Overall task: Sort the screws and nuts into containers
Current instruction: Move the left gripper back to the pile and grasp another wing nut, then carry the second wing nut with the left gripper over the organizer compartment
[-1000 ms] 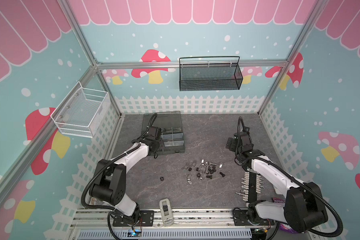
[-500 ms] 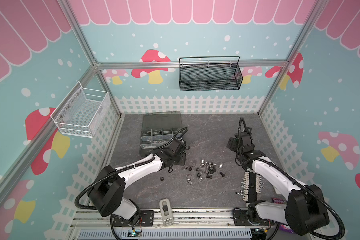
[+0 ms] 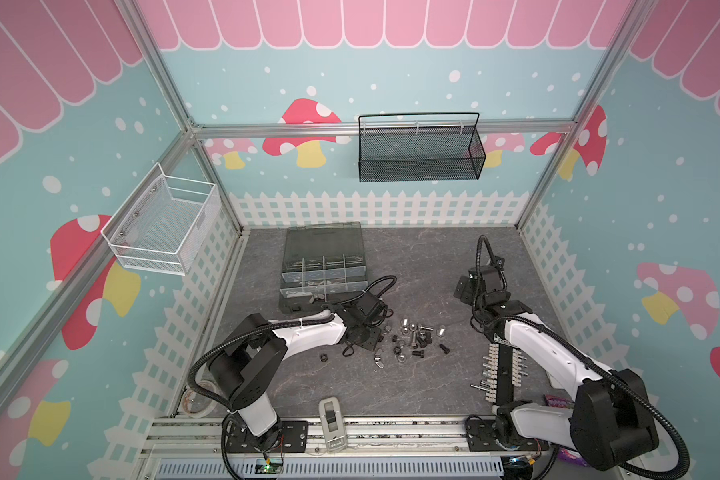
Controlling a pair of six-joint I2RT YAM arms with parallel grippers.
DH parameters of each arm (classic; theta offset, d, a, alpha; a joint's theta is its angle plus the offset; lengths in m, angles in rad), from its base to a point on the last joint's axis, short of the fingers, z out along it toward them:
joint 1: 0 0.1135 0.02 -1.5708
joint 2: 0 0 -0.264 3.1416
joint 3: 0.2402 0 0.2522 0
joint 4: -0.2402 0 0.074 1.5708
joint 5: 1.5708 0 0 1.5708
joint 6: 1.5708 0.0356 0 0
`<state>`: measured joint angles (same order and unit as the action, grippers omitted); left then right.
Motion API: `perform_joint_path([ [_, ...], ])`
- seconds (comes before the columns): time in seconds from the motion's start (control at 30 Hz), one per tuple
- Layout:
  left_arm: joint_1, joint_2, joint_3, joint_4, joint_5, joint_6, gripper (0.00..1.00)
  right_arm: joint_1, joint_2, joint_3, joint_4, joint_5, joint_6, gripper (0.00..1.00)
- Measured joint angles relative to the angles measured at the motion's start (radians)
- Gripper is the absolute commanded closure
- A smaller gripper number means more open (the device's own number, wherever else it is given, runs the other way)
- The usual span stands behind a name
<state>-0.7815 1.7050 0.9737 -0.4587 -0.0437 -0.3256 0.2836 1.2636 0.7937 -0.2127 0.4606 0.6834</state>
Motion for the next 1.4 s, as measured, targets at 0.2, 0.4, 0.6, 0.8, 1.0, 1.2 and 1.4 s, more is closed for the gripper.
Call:
perform_joint_path([
  [0.2,0.000,0.040,0.032,0.000,-0.018,0.000,0.50,0.000,0.000,-0.001,-0.003,0.002,0.009,0.03],
  [0.4,0.000,0.079,0.063,0.001,-0.034,-0.002,0.56,0.000,0.000,-0.001,-0.005,0.005,0.010,0.03],
  [0.6,0.000,0.082,0.065,0.000,-0.046,-0.011,0.65,0.000,0.000,-0.001,-0.009,0.021,0.010,0.03],
  [0.8,0.000,0.086,0.069,-0.001,-0.054,-0.020,0.78,0.000,0.000,-0.001,-0.013,0.026,0.010,0.03],
  [1.0,0.000,0.088,0.072,-0.001,-0.054,-0.035,0.84,0.000,0.000,-0.001,-0.013,0.029,0.010,0.03],
  [1.2,0.000,0.087,0.072,-0.001,-0.058,-0.047,0.85,0.000,0.000,-0.001,-0.013,0.029,0.010,0.03],
  [1.4,0.012,0.075,0.072,-0.020,-0.071,-0.074,0.88,0.000,0.000,-0.001,-0.013,0.029,0.010,0.03],
])
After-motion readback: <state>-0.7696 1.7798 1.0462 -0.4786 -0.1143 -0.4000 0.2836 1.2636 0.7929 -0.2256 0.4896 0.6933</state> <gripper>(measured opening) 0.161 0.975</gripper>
